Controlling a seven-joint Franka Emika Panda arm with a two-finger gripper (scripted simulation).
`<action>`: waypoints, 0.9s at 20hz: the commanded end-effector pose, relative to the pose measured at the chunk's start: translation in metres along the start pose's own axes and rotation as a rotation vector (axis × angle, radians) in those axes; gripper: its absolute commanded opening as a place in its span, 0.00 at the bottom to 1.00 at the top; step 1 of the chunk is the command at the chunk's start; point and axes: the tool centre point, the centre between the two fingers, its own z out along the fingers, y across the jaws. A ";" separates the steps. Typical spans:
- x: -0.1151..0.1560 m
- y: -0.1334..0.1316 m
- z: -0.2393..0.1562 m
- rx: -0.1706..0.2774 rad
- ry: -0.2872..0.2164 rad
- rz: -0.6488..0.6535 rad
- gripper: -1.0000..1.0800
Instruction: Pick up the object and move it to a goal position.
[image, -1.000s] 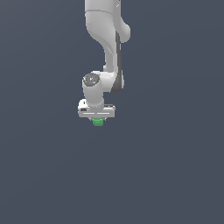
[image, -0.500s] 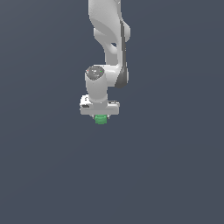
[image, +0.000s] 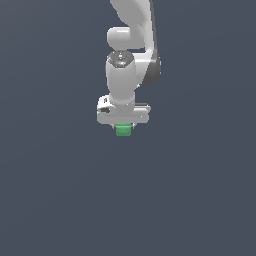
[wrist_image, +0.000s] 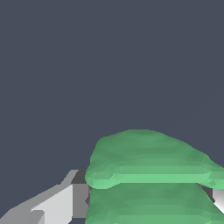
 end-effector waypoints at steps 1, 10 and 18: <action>0.007 -0.012 -0.025 0.000 0.000 0.000 0.00; 0.034 -0.056 -0.111 0.000 0.000 0.000 0.00; 0.056 -0.090 -0.177 0.000 0.000 0.000 0.00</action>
